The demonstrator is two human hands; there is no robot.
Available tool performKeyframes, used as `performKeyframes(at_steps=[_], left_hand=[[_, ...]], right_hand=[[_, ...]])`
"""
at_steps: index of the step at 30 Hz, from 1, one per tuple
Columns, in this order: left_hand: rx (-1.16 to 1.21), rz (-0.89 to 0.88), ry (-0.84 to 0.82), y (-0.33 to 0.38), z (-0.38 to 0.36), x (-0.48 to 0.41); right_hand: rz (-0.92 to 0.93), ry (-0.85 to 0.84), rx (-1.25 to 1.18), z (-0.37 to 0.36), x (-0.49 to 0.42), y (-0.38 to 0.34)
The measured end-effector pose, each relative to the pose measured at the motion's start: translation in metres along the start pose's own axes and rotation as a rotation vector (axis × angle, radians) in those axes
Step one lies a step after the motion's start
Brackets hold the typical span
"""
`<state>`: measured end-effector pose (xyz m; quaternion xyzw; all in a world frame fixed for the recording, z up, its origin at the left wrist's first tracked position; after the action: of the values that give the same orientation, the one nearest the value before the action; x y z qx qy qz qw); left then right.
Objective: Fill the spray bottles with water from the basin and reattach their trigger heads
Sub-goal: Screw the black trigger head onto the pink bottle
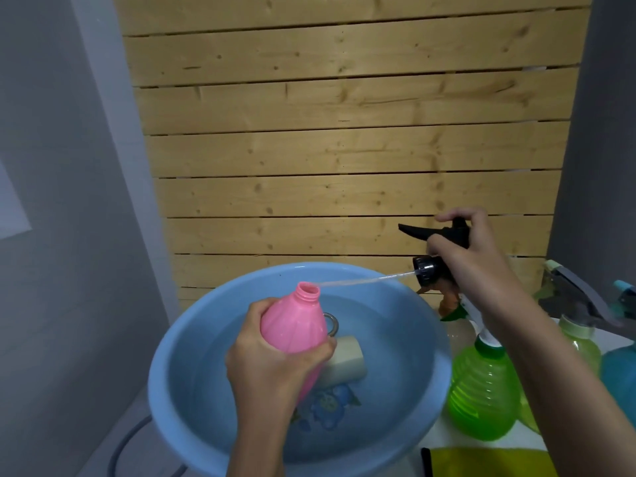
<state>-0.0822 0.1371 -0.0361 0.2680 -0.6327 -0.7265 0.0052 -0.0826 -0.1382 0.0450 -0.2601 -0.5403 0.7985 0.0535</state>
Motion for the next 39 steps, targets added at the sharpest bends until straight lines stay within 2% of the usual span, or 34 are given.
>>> performKeyframes(at_steps=[4, 11, 14, 17, 19, 25, 29, 33, 39], left_hand=[[-0.016, 0.011, -0.006, -0.001, 0.000, 0.001], [-0.015, 0.030, -0.014, -0.004, 0.001, 0.003], [0.002, 0.051, -0.011, -0.007, 0.002, 0.004], [-0.003, 0.063, 0.000, -0.010, 0.004, 0.003], [-0.019, 0.062, 0.005, -0.011, 0.005, 0.002], [-0.039, 0.050, -0.024, -0.011, -0.001, 0.004], [0.005, 0.070, -0.050, -0.015, -0.006, 0.005], [0.002, 0.052, -0.043, -0.014, -0.005, 0.004], [0.042, 0.076, -0.028, -0.015, -0.004, 0.004]], right_hand=[[0.138, -0.018, 0.112, -0.005, 0.001, -0.025], [0.344, 0.101, 0.317, -0.011, 0.004, -0.055], [0.336, 0.161, 0.226, -0.014, 0.007, -0.059], [0.221, 0.156, 0.119, -0.019, 0.007, -0.050], [0.130, 0.110, 0.062, -0.024, 0.004, -0.040], [-0.056, -0.117, -0.311, -0.047, -0.001, -0.022], [0.012, -0.247, -0.419, -0.079, 0.004, -0.030], [0.144, -0.421, -0.333, -0.108, 0.024, -0.038], [0.231, -0.400, -0.261, -0.116, 0.043, -0.037]])
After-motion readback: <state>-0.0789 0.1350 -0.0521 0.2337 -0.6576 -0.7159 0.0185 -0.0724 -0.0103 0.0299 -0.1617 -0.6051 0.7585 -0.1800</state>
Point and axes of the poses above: each hand's wrist, its own x-axis away from the middle knuckle, its own z-axis out of the back of the hand, y = z × x, the point moved 10 cm from there along -x, towards the middle knuckle, and after that the axes turned 11 degrees about x, right-handed, at the moved point
